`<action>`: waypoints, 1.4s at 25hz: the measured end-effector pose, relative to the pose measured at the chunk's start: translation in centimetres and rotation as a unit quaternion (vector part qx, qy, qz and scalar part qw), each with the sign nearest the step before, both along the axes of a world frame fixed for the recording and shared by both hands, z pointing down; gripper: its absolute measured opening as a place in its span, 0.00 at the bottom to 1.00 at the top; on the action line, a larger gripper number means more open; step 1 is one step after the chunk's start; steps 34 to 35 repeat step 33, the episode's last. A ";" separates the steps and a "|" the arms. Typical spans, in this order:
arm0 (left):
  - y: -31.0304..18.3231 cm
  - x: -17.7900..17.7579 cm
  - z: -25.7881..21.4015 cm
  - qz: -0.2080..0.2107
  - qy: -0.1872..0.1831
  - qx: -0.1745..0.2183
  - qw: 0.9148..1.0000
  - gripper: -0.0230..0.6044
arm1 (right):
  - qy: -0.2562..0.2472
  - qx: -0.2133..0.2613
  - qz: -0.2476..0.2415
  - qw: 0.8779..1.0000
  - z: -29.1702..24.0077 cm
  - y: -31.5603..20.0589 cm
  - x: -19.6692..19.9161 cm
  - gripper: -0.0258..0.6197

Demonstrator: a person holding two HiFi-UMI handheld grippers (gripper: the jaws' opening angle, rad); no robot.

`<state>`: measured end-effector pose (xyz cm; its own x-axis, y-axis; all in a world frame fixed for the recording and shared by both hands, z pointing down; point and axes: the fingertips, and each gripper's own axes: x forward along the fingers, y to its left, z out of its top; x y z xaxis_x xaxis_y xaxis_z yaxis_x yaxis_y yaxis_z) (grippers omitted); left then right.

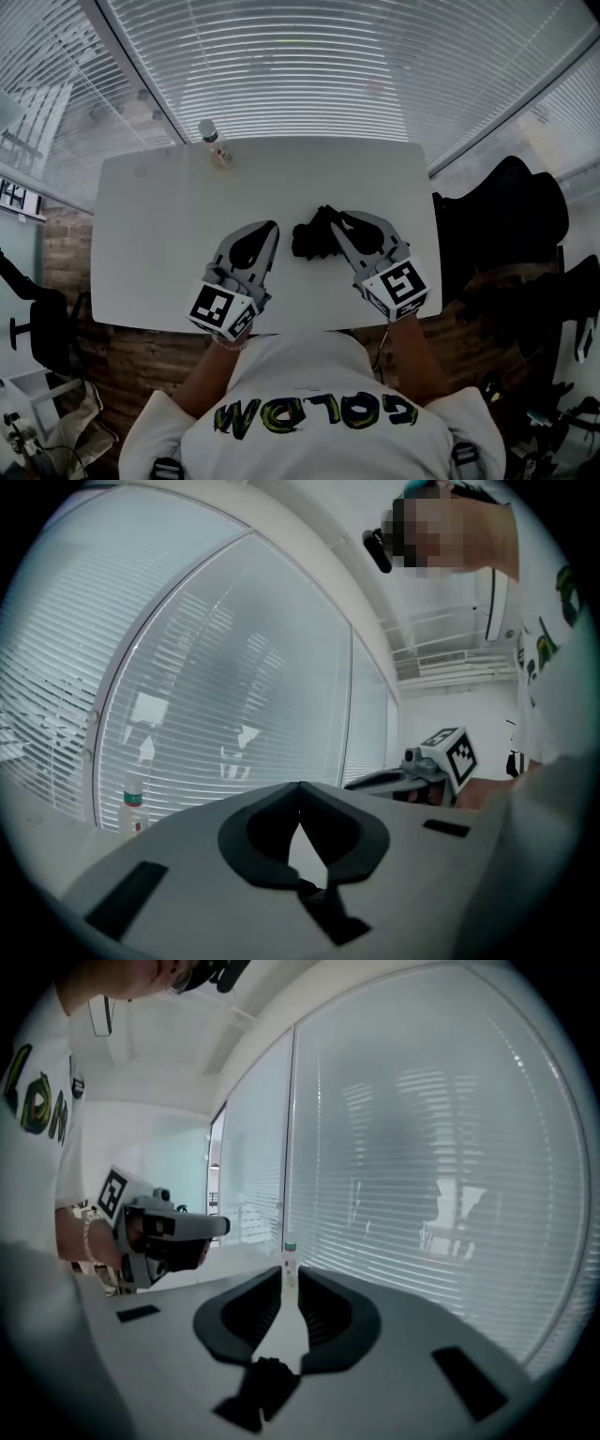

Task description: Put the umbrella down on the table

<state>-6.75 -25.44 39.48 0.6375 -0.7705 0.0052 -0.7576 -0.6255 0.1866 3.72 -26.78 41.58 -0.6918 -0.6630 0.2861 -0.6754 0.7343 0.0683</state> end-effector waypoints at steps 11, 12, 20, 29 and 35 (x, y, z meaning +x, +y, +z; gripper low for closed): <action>-0.2 -0.6 -1.0 -0.004 0.010 0.011 1.000 0.05 | -0.059 0.024 0.008 0.998 -3.7 1.4 -0.6 0.10; -0.2 -0.7 -1.1 -0.004 0.010 0.011 1.000 0.05 | -0.059 0.026 0.008 0.998 -3.8 1.4 -0.6 0.10; -0.2 -0.8 -1.2 0.000 0.013 0.012 1.000 0.05 | -0.056 0.033 0.007 0.998 -4.1 1.7 -1.2 0.10; 0.0 -0.7 -1.3 0.004 0.012 0.012 1.000 0.05 | -0.057 0.036 0.009 0.998 -4.3 2.0 -1.3 0.10; 0.3 -0.8 -1.3 0.002 0.014 0.011 1.000 0.05 | -0.054 0.039 0.010 0.998 -4.5 2.2 -1.4 0.10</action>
